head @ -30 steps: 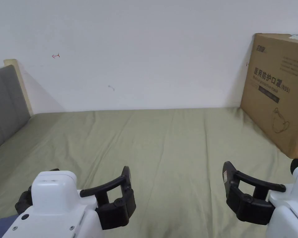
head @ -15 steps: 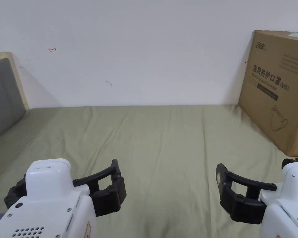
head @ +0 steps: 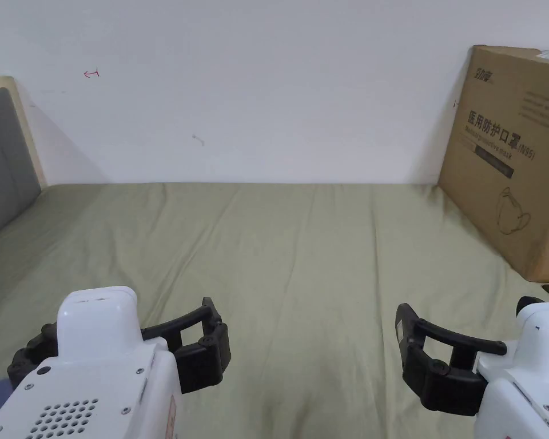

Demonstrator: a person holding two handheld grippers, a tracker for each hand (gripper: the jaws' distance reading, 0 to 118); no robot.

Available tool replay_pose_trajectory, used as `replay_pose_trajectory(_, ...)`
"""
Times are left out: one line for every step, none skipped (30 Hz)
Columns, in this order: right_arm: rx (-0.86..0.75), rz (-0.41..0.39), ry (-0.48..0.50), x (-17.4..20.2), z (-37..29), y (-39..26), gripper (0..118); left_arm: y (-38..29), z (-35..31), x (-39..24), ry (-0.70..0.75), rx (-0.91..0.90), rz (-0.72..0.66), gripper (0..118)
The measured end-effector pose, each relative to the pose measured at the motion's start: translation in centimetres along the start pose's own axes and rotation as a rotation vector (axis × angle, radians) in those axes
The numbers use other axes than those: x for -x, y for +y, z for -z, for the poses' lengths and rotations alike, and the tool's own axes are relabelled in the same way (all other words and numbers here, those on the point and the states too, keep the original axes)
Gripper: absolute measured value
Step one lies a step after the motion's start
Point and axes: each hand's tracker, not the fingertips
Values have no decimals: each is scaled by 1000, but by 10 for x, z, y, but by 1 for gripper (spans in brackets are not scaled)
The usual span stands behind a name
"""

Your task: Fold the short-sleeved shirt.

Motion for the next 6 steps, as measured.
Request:
replay_pose_trajectory(3,3,4,0,0,0,115,-1,1,-1,18,8,-7,118)
replay_pose_trajectory(6,3,6,0,1,0,115,-2,2,0,13,15,-19,118)
replay_pose_trajectory(6,2,5,0,1,-1,115,-4,3,2,-28,22,-49,118)
replay_pose_trajectory(5,-1,4,0,1,-1,115,-5,4,2,-78,30,-78,118)
replay_pose_trajectory(1,-4,1,0,0,-2,115,-5,4,0,-79,47,-79,118)
replay_pose_trajectory(-1,-5,0,0,0,-3,115,-4,4,-2,-52,38,-59,118)
